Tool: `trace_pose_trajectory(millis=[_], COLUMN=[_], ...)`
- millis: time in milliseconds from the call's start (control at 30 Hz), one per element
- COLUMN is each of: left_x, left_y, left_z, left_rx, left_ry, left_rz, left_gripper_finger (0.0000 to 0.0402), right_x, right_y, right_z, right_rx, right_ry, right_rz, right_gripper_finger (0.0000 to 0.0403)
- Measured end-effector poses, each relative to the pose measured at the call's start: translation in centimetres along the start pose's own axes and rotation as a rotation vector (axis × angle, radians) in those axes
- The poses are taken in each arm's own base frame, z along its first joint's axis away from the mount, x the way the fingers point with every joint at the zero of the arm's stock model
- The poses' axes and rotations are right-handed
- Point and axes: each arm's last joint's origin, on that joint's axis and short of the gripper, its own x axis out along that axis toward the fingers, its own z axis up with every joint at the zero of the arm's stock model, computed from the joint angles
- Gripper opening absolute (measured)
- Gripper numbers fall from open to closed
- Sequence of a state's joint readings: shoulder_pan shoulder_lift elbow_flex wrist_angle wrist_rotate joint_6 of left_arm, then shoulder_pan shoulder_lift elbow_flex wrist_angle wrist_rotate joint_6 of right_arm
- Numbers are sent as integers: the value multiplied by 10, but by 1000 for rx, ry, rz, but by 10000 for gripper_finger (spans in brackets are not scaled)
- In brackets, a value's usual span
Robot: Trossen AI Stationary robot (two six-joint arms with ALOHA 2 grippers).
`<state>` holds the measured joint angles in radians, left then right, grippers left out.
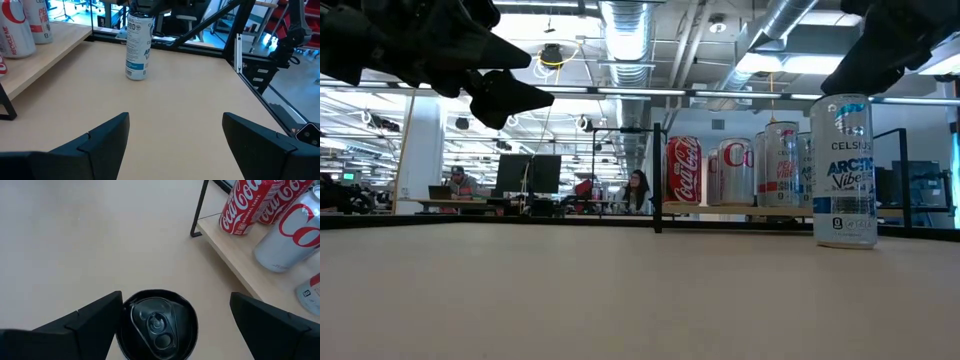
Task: Place canned beverage on shelf
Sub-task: Put the blue white soda can on the shelf aligned with the other blue white soda can
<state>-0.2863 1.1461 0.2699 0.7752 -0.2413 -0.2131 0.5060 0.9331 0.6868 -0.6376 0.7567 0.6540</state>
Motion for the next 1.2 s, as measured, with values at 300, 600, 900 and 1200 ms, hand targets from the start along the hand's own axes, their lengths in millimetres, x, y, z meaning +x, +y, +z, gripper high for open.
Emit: trace_pose_trajectory(millis=[300, 600, 900, 1200], left_x=[0, 0, 0, 0], left_y=[0, 0, 0, 0], left_z=[0, 0, 0, 0], left_rx=[8, 8, 8, 7], left_ry=[1, 1, 0, -2], left_rz=[0, 1, 0, 0], left_gripper_finger=[304, 304, 304, 304], right_x=[8, 7, 7, -6], right_y=[5, 5, 5, -2], right_z=[-6, -6, -7, 12], right_rx=[-23, -15, 16, 34], right_ry=[46, 44, 77, 69], right_rz=[-30, -23, 8, 5], right_gripper_finger=[393, 393, 328, 279])
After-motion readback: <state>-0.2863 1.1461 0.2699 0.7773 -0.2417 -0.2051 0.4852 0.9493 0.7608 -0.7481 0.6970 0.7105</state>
